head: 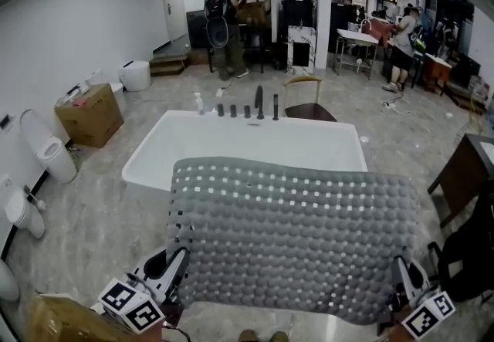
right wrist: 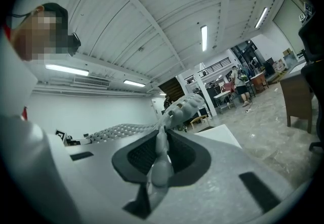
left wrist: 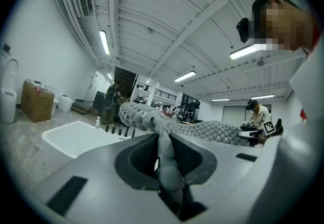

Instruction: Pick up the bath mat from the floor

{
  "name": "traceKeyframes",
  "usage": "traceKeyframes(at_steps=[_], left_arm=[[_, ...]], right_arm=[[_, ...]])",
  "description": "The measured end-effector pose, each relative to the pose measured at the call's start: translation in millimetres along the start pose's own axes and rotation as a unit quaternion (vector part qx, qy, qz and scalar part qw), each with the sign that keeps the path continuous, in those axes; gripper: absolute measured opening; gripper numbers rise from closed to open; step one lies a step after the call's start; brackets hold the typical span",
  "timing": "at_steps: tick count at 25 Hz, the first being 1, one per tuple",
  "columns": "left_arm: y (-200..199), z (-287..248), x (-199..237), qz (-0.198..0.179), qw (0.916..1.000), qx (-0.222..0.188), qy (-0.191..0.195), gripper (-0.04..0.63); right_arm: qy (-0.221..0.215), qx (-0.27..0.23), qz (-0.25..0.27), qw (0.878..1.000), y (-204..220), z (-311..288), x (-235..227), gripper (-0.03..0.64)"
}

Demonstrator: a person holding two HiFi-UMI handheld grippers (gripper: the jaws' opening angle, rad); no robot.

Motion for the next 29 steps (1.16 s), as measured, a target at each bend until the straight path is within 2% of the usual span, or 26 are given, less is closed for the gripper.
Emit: traceKeyframes(at_steps=[29], left_arm=[[3.6, 4.3, 1.8, -0.008, 1.0, 0.0, 0.003, 0.064]], right_arm=[[0.01, 0.005, 0.008, 1.0, 10.2, 5.1, 0.7, 0.048]])
Point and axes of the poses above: the fingertips, and each gripper's own axes: z backward along the fingers, x to its left, y out of its underside, the point moved 6 cm from there along z, backward along the fingers, and after that the axes turned 12 degrees about -y, right-handed, at the moved point
